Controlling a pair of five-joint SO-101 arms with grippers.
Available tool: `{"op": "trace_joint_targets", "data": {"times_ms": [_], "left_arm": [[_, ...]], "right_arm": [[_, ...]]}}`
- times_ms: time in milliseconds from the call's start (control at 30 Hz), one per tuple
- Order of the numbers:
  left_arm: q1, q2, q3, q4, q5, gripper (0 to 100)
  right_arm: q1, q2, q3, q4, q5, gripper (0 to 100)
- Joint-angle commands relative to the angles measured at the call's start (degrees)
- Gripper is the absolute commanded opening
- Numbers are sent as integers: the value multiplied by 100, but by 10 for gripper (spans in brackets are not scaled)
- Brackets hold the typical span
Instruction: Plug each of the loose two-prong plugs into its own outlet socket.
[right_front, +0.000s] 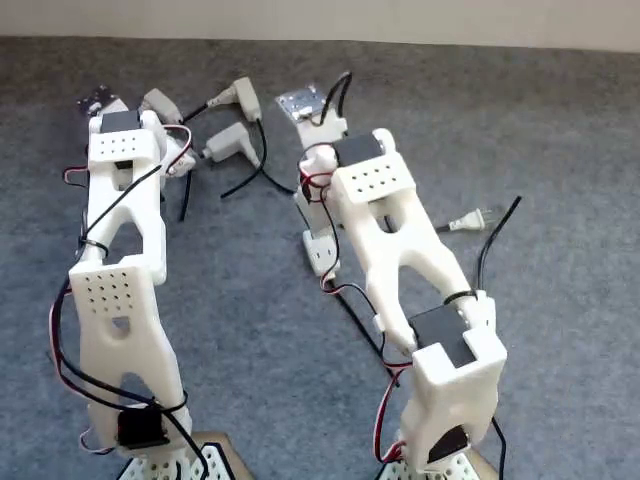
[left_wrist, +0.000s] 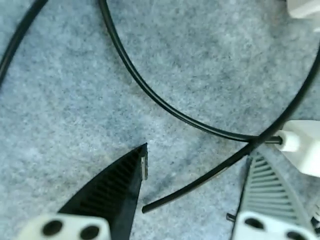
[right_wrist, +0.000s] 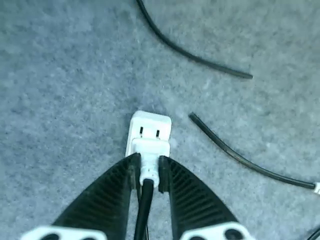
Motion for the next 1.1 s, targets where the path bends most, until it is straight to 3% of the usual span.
{"op": "trace_joint_targets", "data": {"times_ms": [0,1067], "left_arm": [[-84,-66,-207,-70,-9,306],[-66,-66,-207,-70,-9,306]], "right_arm": [[-75,-119,-391,66,62,8],[-57,646,-541,4,44,8]]}}
